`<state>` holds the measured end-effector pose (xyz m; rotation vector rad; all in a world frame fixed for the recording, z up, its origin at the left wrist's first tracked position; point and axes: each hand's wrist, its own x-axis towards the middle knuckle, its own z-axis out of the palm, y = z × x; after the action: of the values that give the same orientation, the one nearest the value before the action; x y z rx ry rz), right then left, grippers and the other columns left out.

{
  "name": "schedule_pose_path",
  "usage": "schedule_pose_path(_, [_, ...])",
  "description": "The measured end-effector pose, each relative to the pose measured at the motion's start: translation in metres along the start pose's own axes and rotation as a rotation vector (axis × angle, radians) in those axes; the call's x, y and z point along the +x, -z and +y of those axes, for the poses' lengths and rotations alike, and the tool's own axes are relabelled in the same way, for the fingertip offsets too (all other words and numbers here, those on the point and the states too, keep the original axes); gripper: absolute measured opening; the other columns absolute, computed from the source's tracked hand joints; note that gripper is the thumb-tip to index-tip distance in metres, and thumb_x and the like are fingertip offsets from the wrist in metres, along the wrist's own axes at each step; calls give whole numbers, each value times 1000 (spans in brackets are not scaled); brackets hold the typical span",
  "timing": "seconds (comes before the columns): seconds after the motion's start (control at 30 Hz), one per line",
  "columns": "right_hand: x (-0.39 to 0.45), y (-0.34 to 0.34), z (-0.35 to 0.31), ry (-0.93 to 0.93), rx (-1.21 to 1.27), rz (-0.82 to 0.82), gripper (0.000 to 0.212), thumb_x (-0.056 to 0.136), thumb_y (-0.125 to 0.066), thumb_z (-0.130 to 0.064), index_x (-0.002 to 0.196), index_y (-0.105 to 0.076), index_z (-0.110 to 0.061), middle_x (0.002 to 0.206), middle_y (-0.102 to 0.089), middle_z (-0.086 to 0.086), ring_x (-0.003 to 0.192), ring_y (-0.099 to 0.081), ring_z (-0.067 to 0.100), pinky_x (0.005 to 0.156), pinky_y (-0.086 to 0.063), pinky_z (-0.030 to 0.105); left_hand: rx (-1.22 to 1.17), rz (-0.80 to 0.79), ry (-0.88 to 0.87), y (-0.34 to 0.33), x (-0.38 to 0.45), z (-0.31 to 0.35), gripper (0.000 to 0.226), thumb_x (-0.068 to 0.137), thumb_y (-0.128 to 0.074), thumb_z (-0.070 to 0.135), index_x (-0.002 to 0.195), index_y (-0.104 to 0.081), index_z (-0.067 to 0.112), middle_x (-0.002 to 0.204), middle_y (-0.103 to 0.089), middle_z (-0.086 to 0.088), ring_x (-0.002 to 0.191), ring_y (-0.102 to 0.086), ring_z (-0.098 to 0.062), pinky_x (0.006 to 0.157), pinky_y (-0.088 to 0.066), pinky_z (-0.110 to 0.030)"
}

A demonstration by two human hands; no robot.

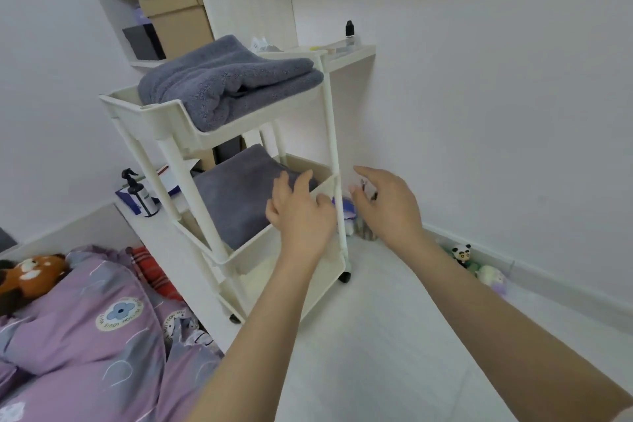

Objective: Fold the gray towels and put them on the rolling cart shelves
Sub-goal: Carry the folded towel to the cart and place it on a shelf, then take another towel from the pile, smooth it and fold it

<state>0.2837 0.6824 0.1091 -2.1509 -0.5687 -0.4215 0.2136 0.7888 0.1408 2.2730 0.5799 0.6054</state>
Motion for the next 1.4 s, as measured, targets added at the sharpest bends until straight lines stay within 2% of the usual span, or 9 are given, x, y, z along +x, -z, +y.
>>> schedule_pose_path(0.2, [-104, 97, 65, -204, -161, 186, 34, 92, -57, -27, 126, -58, -23, 123, -61, -2, 113, -52, 19, 91, -32, 18, -153, -341, -268, -69, -79, 37, 34, 93, -49, 16, 125, -56, 24, 125, -52, 11, 123, -46, -14, 111, -26, -38])
schedule_pose_path(0.37, [-219, 182, 114, -493, -264, 334, 33, 90, -60, -28, 122, -60, -25, 113, -63, -7, 104, -56, 13, 84, -38, 21, -396, -839, -305, -142, -183, 80, 24, 97, -45, 17, 113, -61, 26, 113, -60, 16, 108, -54, 1, 85, -39, -8])
schedule_pose_path(0.63, [-428, 314, 153, -880, -361, 613, 28, 89, -60, -26, 118, -62, -24, 102, -61, -9, 86, -57, 8, 78, -47, 24, -408, -1330, -444, -213, -386, 156, 24, 96, -44, 15, 101, -61, 31, 97, -65, 15, 94, -62, 0, 80, -44, -10])
schedule_pose_path(0.83, [-557, 400, 171, -1081, -525, 727, 27, 89, -62, -23, 114, -65, -14, 100, -65, 0, 86, -55, 13, 73, -39, 23, -362, -1520, -454, -261, -523, 208, 21, 95, -44, 12, 101, -61, 22, 93, -65, 7, 89, -65, -9, 75, -46, -12])
schedule_pose_path(1.0, [-637, 447, 185, -1203, -595, 797, 29, 87, -64, -21, 115, -65, -13, 106, -61, 3, 99, -57, 24, 78, -48, 31, -251, -1620, -421, -297, -619, 236, 15, 96, -46, 17, 98, -59, 23, 96, -64, 2, 91, -65, -15, 82, -50, -26])
schedule_pose_path(1.13, [-663, 466, 190, -1181, -760, 871, 34, 79, -73, -19, 112, -66, -13, 109, -56, 6, 102, -47, 24, 87, -45, 39, -246, -1645, -420, -315, -670, 251, 11, 94, -54, 25, 104, -60, 22, 98, -61, 13, 93, -58, -3, 75, -44, -10])
schedule_pose_path(1.27, [-679, 483, 195, -1294, -494, 1056, 50, 85, -67, -28, 131, -50, -17, 130, -40, 9, 119, -41, 24, 103, -36, 37, -307, -1699, -272, -324, -698, 262, 23, 89, -64, 25, 111, -58, 21, 102, -61, 11, 103, -59, -10, 86, -51, -20])
schedule_pose_path(1.33, [-684, 490, 197, -1273, -327, 1102, 49, 88, -61, -32, 132, -46, -20, 124, -49, 4, 109, -52, 20, 96, -46, 37, -291, -1658, -212, -331, -705, 262, 39, 85, -68, 31, 120, -52, 26, 113, -56, 9, 110, -55, -13, 94, -51, -33])
schedule_pose_path(1.4, [-685, 497, 198, -1231, -246, 1143, 44, 88, -60, -34, 129, -47, -24, 110, -59, 1, 95, -59, 15, 86, -52, 38, -282, -1628, -104, -337, -708, 262, 52, 83, -71, 33, 128, -44, 29, 122, -50, 7, 113, -53, -16, 91, -53, -39])
